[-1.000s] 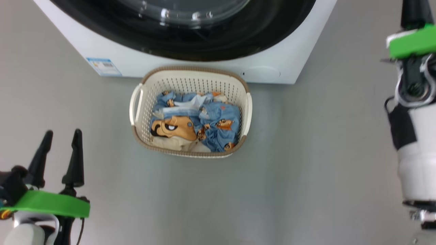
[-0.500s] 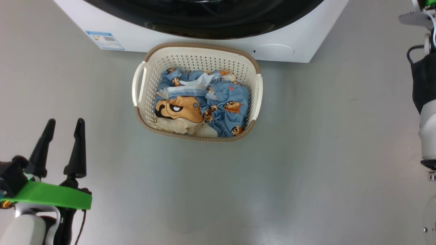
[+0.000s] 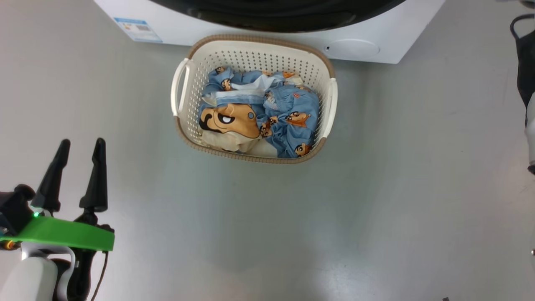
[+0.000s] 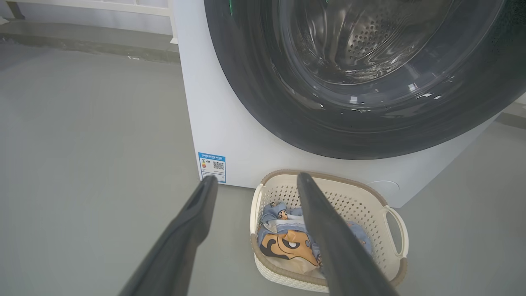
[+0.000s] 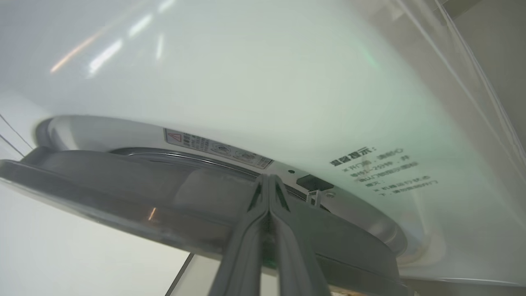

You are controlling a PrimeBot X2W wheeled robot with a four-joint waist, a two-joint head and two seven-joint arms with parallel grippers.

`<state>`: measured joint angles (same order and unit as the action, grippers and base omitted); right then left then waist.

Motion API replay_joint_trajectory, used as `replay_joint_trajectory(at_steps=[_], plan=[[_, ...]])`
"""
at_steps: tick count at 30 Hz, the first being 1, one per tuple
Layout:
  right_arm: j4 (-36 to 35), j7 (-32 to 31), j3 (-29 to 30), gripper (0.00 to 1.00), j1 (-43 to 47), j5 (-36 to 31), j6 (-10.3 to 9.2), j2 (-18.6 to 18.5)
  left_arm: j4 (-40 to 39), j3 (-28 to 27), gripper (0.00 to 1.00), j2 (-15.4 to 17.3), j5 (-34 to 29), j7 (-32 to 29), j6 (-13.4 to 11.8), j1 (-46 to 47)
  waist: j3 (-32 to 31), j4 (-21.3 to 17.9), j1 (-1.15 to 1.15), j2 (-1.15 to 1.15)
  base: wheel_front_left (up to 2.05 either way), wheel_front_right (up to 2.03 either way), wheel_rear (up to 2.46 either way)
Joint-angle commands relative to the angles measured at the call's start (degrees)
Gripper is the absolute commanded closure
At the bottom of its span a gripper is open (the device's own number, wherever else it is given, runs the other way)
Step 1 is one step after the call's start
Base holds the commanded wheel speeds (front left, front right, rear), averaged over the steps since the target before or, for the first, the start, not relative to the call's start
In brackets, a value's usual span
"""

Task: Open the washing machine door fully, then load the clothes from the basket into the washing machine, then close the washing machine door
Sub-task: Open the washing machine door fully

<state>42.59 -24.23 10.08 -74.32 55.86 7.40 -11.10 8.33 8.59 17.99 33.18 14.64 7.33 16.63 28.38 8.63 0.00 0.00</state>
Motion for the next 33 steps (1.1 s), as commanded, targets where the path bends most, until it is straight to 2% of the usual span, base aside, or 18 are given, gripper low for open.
replay_joint_trajectory(at_steps=[1, 10, 16, 33], plan=[[-0.6, -1.1, 0.0, 1.0, -2.5, -1.4, 0.09, 1.1, -0.7, -2.2, 0.0, 1.9, 0.4, 0.4, 0.2, 1.4, 0.8, 0.7, 0.0, 0.0, 0.0, 0.0, 0.0], [1.5, -4.4, 1.2, 1.0, -5.2, -2.8, 0.09, 2.9, -0.2, -2.0, 0.0, 1.2, 0.9, 0.4, 0.2, 2.0, 1.3, 1.8, 0.0, 0.0, 0.0, 0.0, 0.0], [2.5, -8.0, 1.4, 1.0, -3.5, -2.8, 0.09, 4.2, 0.8, -2.4, 0.0, 0.7, 0.9, 0.4, 0.2, 1.5, -0.6, 1.5, 0.0, 0.0, 0.0, 0.0, 0.0], [-4.5, -22.7, -1.3, 1.0, 17.6, 5.5, 0.09, 5.5, 3.9, -4.0, 0.0, -1.6, -2.6, 0.4, 0.2, -5.7, -16.0, 2.1, 0.0, 0.0, 0.0, 0.0, 0.0]])
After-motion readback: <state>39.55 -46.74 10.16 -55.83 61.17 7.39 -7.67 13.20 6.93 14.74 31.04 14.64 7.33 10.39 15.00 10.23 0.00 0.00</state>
